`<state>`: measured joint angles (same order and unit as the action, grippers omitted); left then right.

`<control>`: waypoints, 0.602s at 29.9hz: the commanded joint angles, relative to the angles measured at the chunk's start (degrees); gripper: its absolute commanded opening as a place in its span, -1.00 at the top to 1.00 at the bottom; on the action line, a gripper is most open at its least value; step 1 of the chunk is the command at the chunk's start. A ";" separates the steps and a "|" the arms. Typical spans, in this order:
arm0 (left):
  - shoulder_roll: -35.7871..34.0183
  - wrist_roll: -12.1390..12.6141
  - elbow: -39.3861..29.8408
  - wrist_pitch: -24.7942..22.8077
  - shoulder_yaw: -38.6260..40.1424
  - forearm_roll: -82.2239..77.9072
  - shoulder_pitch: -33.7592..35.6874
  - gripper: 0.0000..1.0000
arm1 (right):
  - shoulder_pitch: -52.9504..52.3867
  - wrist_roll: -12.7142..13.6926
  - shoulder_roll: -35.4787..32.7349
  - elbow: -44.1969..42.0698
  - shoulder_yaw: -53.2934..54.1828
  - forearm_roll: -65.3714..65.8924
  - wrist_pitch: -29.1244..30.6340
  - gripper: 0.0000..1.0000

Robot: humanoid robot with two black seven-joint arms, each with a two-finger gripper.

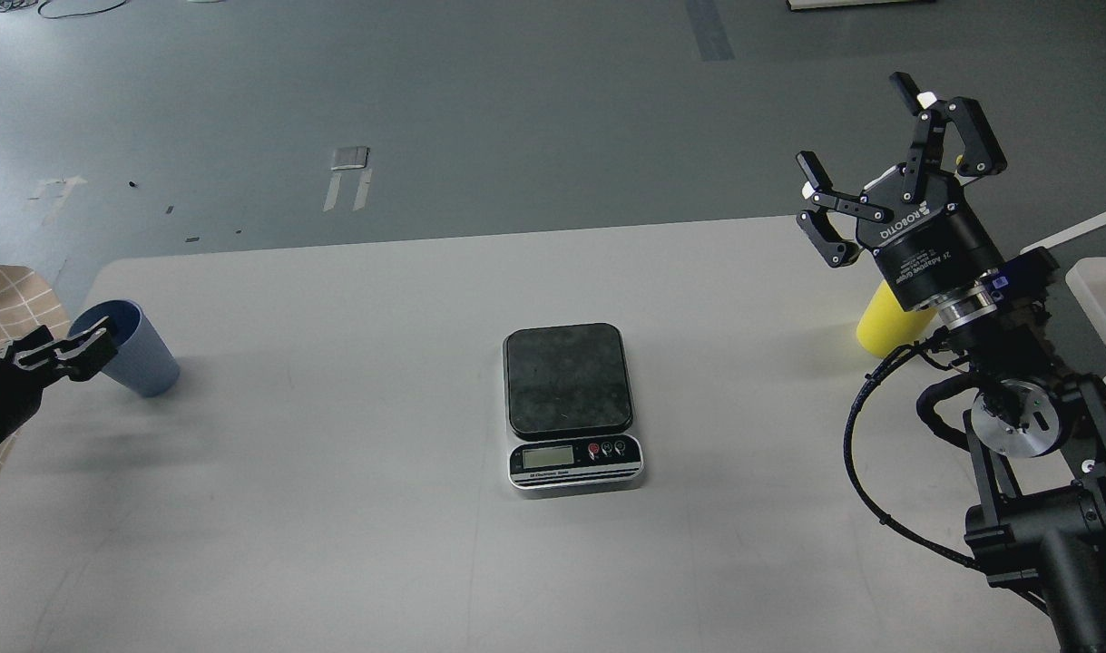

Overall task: Pour seasoning into cup on scale with both arms
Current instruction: 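Move the left gripper down to the blue cup and grasp it, then lift the blue cup with the left gripper and carry it over the scale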

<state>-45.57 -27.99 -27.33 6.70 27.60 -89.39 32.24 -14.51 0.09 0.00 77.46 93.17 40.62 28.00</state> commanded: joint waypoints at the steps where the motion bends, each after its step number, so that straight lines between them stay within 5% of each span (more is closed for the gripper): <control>1: -0.04 -0.01 -0.01 -0.11 0.00 -0.09 0.02 -0.23 | 0.01 0.00 0.00 0.06 0.00 -0.01 0.00 -1.00; 11: 0.04 -0.01 0.08 -0.46 0.00 -0.09 0.02 -0.06 | 0.01 0.00 0.00 0.06 0.00 -0.10 0.00 -1.00; 18: 0.13 -0.01 0.35 -0.46 -0.09 -0.35 -0.07 0.30 | 0.01 0.00 0.00 0.06 0.08 -0.10 0.00 -1.00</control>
<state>-45.46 -28.00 -27.05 6.24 27.60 -89.53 32.26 -14.50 0.09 0.00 77.52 93.17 40.51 28.00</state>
